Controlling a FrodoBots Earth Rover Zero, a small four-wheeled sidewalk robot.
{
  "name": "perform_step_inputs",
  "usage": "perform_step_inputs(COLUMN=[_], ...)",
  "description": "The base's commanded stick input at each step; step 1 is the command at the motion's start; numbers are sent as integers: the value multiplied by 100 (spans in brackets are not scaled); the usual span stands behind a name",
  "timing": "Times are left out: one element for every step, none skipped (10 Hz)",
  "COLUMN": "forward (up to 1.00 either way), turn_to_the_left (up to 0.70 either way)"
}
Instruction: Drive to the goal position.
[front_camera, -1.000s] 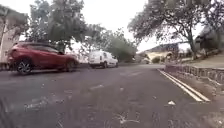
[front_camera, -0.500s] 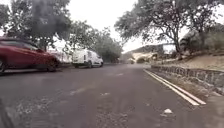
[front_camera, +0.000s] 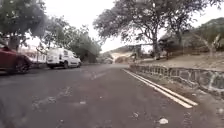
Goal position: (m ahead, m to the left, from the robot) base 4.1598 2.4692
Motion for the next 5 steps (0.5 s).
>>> perform_step_inputs(forward=[70, 70, 70, 70, 70], turn_to_the_left=[0, 0, 0, 0, 0])
